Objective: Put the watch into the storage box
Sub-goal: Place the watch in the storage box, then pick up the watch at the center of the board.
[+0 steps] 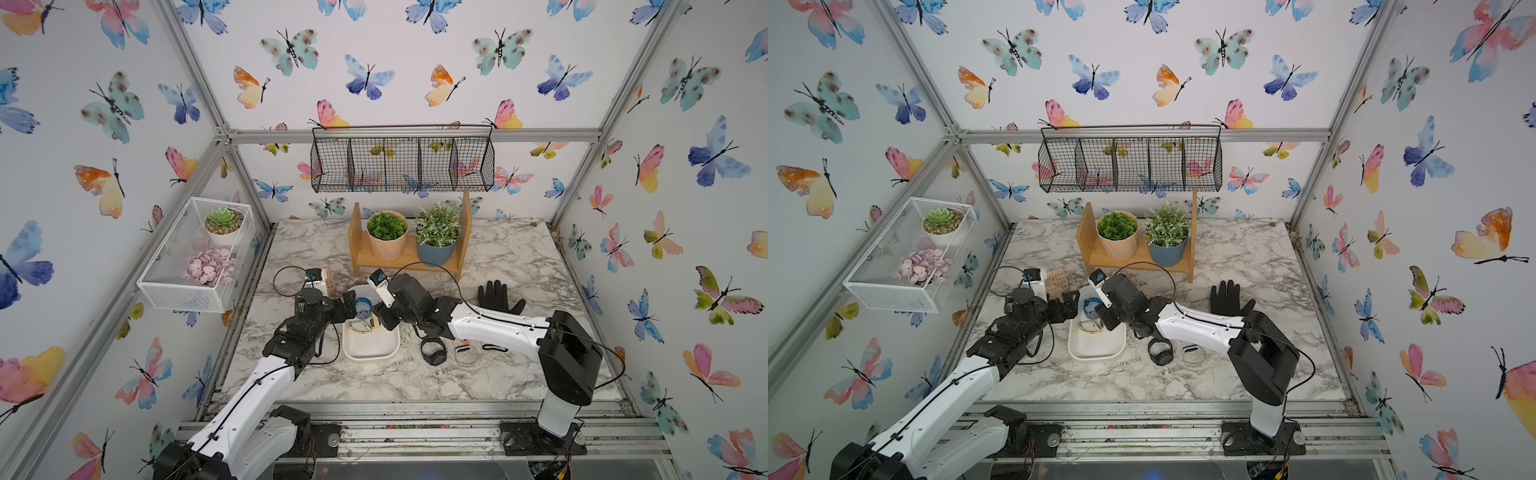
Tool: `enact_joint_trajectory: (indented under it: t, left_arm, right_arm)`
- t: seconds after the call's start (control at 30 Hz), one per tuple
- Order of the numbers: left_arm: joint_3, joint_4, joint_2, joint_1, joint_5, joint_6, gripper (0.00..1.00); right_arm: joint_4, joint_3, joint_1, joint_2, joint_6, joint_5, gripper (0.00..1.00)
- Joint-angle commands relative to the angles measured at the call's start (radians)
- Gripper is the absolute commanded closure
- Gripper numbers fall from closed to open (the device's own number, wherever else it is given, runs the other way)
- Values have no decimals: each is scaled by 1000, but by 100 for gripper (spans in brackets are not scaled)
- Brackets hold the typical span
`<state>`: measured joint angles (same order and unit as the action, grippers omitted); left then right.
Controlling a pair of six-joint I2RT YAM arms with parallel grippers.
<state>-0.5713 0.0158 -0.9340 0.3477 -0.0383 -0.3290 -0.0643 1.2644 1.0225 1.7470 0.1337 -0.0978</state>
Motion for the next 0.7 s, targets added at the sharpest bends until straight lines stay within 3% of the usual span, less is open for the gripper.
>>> enact_joint_trajectory:
  t: [0.0,0.23,0.4,0.67]
  left_arm:
    - [-47,15,-1,52,39,42,1]
    - [-55,18,-45,193,77,136,1]
    - [-43,-10,-85,257,125,171,1]
    - [-5,-83,-101,310,214,205,2]
  right_arm:
    - [-27,-77,-4,-80,-17,-80,50]
    - [-79,-247,-74,-254,48,-93,46]
    - [-113,-400,-198,-365,96,-53,44]
    - [-203,-497,-402,-372,113,59,44]
